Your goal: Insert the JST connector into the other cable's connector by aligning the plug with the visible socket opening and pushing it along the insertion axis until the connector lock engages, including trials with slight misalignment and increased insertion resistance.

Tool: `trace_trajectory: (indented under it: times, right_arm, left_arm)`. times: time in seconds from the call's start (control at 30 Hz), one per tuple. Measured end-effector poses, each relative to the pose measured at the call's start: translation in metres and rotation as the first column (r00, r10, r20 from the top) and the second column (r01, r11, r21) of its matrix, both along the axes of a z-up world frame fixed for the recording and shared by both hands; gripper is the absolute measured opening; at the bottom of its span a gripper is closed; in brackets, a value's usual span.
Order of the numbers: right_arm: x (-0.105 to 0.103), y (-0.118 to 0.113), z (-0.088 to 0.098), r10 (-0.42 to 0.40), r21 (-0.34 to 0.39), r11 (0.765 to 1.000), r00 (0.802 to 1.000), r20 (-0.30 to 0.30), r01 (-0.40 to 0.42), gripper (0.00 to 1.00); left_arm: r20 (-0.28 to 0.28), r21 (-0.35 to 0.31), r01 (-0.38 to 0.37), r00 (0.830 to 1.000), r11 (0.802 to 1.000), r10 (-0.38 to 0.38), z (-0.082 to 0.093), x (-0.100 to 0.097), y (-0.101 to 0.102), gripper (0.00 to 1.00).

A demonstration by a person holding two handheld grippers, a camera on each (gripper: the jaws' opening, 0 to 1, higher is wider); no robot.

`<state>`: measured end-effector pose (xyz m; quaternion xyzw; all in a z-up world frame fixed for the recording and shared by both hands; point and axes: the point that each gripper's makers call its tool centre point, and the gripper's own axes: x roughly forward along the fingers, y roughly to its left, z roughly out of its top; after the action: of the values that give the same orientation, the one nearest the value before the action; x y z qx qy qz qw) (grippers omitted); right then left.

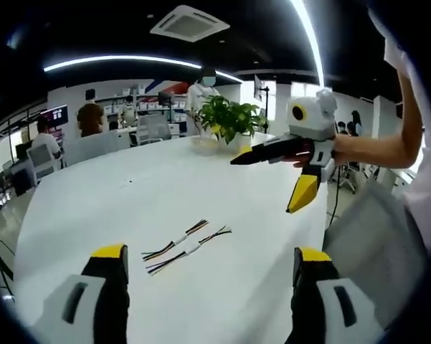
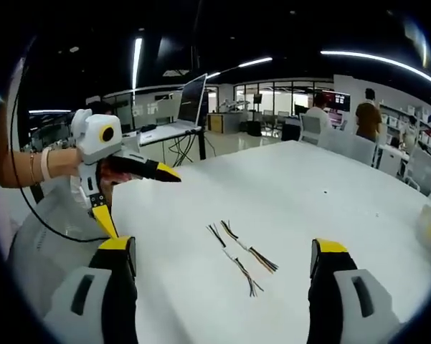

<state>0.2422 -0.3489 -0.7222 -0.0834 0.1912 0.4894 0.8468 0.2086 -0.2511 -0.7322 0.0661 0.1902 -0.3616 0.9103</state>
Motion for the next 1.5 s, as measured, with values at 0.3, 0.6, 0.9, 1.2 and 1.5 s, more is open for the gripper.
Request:
trace_trajectory:
  times: [0.3, 0.6, 0.9, 1.2, 1.5]
  right_arm:
    - [-0.008, -0.006, -0.009, -0.038, -0.018, 0.999, 0.999, -0.034, 0.037, 1.0]
    - [-0.024, 0.001, -0.015, -0.017, -0.026, 1.0, 0.998, -0.068, 0.015, 1.0]
    - [-0.027, -0.009, -0.015, -0.069, -0.033, 0.997, 0.994, -0.085, 0.066, 1.0]
    - [-0.04, -0.019, -0.028, -0.089, -0.057, 0.995, 0.988, -0.126, 0.083, 1.0]
    - [-0.043, -0.021, -0.029, -0.118, -0.044, 0.993, 0.983, -0.143, 0.113, 1.0]
  left_arm:
    - [-0.01, -0.028, -0.006, 1.0, 1.0, 0.006, 0.004, -0.011, 0.0, 0.96]
    - [-0.034, -0.054, -0.031, 0.999, 0.998, 0.029, -0.003, -0.019, 0.005, 0.99]
    - [-0.09, -0.009, -0.042, 0.995, 0.999, 0.041, -0.019, -0.032, 0.006, 0.99]
    - [-0.083, 0.018, -0.114, 0.99, 0.993, 0.115, -0.023, -0.027, 0.016, 0.99]
    - [-0.163, 0.024, -0.13, 0.978, 0.991, 0.132, -0.037, -0.037, 0.018, 0.99]
